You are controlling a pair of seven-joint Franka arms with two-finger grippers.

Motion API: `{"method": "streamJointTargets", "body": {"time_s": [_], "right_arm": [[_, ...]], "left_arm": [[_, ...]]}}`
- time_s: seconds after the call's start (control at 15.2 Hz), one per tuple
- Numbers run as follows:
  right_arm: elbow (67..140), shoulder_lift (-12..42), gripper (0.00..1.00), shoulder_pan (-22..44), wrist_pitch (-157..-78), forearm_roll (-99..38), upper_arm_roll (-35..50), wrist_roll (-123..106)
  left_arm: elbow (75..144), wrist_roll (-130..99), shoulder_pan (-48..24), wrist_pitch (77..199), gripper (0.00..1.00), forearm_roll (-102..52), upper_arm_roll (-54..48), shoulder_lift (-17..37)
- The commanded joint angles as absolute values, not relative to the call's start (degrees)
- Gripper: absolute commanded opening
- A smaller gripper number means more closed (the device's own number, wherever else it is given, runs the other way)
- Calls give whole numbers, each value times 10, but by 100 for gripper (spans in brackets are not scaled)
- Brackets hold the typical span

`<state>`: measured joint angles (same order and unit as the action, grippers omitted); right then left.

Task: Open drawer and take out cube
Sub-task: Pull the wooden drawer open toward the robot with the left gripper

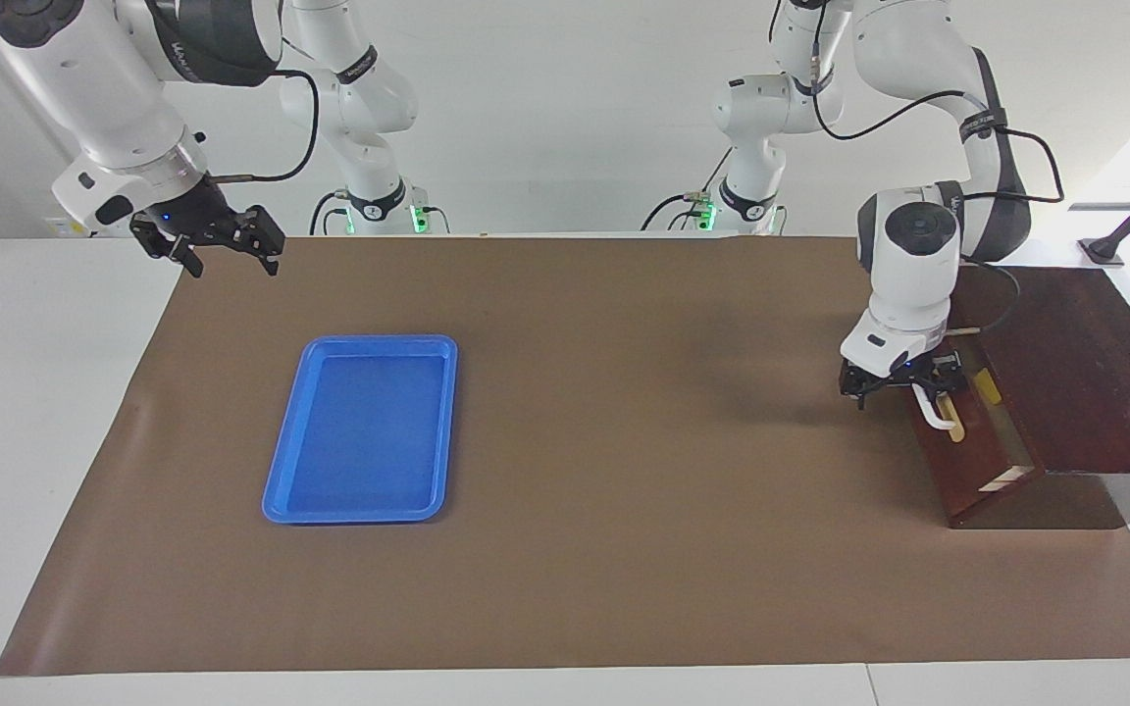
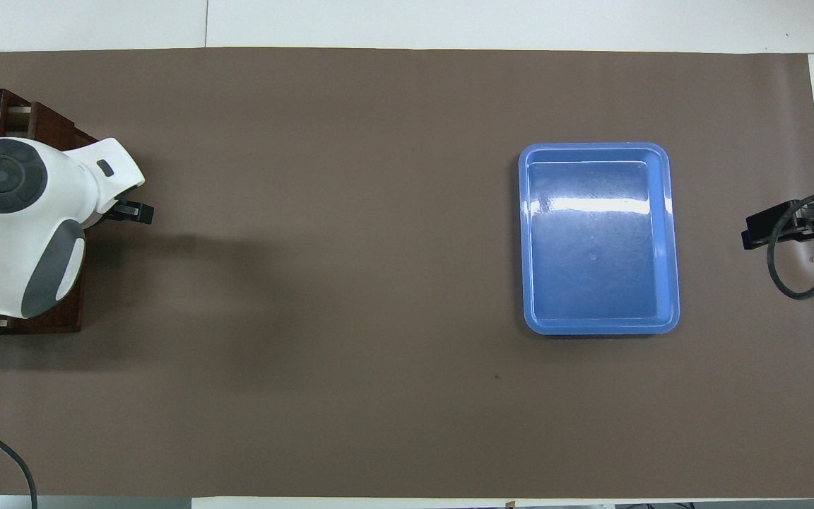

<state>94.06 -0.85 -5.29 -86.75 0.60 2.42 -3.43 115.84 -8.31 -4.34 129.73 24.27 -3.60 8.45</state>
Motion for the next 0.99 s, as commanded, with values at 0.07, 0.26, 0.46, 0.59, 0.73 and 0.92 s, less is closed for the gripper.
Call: {"method": "streamJointTargets", "body": {"time_s": [0.07, 0.26, 0.46, 0.59, 0.73, 0.92], "right_arm": [[950, -17, 100, -65, -865, 3, 30, -52], [945, -15, 100, -65, -863, 4, 29, -50], [944, -16, 100, -66, -860, 4, 29, -47], [941, -15, 100, -67, -865, 4, 29, -48], [941, -15, 100, -67, -864, 2, 29, -47], [942, -16, 100, -71, -861, 2, 28, -52]], "left_arm": [[1159, -202, -126, 1286, 100, 243, -35, 91], [1151, -214, -153, 1265, 100, 232, -35, 91], [1140, -216, -155, 1257, 100, 207, -34, 91], [1085, -215, -147, 1204, 100, 186, -34, 92], [973, -215, -126, 1114, 100, 127, -32, 119], [905, -214, -66, 1079, 100, 86, -31, 125]]}}
